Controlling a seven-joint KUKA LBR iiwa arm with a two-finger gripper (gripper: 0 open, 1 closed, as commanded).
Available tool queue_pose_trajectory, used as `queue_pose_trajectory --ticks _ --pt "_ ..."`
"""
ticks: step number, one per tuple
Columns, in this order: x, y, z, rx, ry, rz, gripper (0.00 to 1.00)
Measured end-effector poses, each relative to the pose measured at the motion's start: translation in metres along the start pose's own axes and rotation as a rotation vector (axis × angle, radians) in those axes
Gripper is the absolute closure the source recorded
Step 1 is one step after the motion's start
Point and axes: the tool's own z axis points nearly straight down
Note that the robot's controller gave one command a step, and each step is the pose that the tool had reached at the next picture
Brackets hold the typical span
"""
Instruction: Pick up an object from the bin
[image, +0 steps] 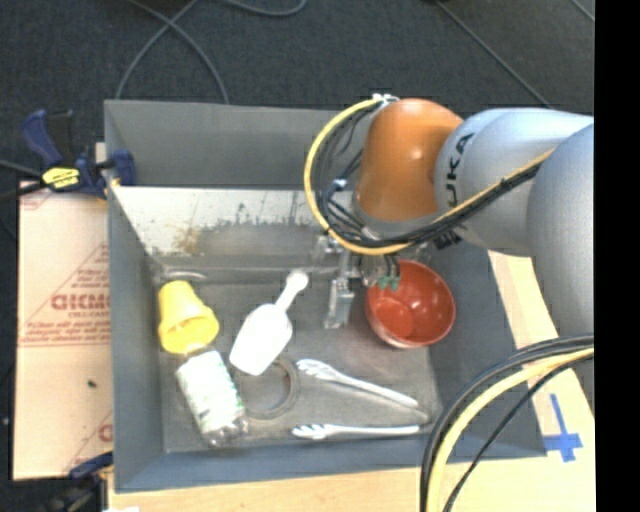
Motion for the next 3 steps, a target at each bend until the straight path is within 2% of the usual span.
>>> queue_pose_trajectory --ticks 1,2,3 --pt "-0.002 0.0 -0.005 0.0 -0.008 0.0 0.0" --pt "0.006 0.06 0.06 0.0 -0.007 -0.414 0.0" --pt "0.012 0.049 0.007 0.001 -0.014 -0.395 0.0"
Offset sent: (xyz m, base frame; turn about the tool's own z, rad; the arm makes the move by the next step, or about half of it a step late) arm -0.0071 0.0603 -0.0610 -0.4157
